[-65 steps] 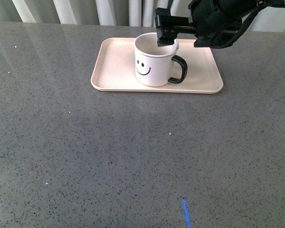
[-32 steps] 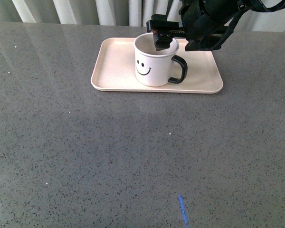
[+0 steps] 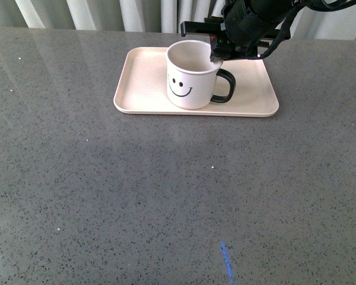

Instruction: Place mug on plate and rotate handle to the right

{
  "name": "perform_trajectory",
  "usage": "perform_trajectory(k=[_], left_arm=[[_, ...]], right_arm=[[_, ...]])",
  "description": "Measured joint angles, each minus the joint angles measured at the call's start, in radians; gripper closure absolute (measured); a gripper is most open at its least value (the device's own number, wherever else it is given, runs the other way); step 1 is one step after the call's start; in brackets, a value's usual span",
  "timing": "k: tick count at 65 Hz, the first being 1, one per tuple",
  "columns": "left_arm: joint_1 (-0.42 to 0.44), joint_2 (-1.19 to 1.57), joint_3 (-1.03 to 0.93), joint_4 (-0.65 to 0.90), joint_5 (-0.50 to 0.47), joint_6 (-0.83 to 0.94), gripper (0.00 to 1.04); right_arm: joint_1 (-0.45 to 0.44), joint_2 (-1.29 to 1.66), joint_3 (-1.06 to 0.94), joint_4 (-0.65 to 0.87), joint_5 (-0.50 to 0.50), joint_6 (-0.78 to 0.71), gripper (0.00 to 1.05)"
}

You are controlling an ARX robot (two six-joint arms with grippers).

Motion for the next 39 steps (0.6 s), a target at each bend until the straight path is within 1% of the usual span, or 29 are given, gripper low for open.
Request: perform_trajectory(k=[15,39], left_arm=[[0.0,0.0,0.0,0.0,0.0,0.0,0.09],[0.0,0.0,0.0,0.0,0.0,0.0,0.09]], right_arm=[[-0.014,0.0,0.048,-0.049,-0.02,-0.057,1.03],[-0.057,0.051,0.202,-0.184,-0.13,-0.294,1.03]])
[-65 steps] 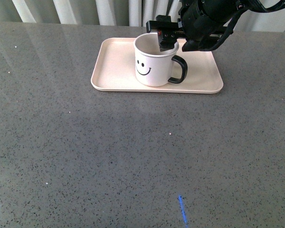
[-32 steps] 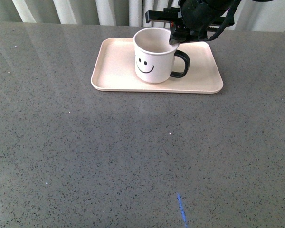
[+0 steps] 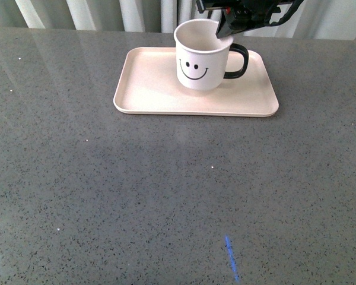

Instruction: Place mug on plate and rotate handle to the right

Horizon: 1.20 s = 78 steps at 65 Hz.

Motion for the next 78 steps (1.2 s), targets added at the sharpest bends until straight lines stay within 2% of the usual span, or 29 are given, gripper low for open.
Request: perform_trajectory(k=[25,78], left_arm=[[0.0,0.0,0.0,0.0,0.0,0.0,0.09],[0.0,0.0,0.0,0.0,0.0,0.0,0.09]], right_arm=[[0.002,0.024,0.008,-0.013,-0.064,-0.126,1.03],[0.008,0.048,0.008,0.002,-0.092,-0.209,1.03]])
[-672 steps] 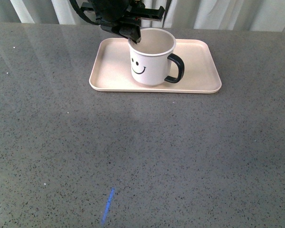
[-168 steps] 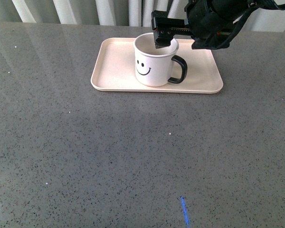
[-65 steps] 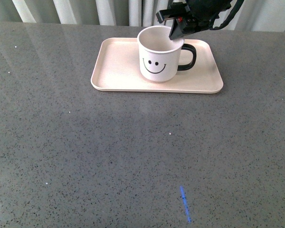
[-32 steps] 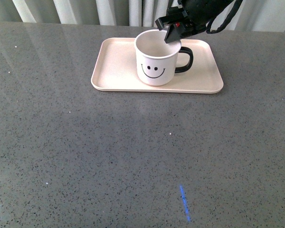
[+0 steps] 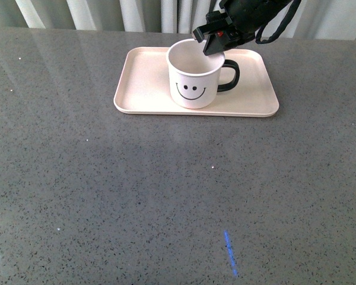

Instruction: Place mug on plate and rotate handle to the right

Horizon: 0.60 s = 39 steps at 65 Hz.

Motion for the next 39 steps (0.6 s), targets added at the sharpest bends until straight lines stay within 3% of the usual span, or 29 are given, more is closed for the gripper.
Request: perform_trajectory(k=[28,39], left_arm=[[0.0,0.0,0.0,0.0,0.0,0.0,0.09],[0.0,0.0,0.0,0.0,0.0,0.0,0.09]], right_arm=[[0.003,0.002,0.0,0.008,0.007,-0.011,1.02],[0.003,0.003,0.0,0.011,0.014,-0.024,0.75]])
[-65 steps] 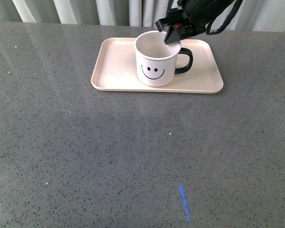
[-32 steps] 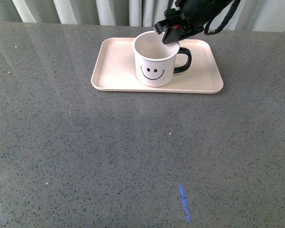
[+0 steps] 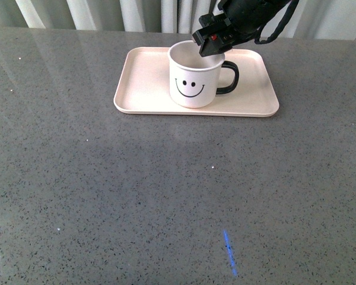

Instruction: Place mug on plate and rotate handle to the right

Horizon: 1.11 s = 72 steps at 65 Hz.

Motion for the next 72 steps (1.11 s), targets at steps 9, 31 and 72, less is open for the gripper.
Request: perform_trajectory(k=[9,31,72], left_arm=[[0.0,0.0,0.0,0.0,0.0,0.0,0.09],[0.0,0.0,0.0,0.0,0.0,0.0,0.09],[0.0,0.0,0.0,0.0,0.0,0.0,0.09]], right_arm=[[0.001,0.0,0.0,0.005,-0.001,-0.004,0.53],[0.0,-0.01,-0.006,0.026,-0.016,0.0,0.08],[-0.051,-0.377,-0.393,0.285,-0.183,0.059,0.09]])
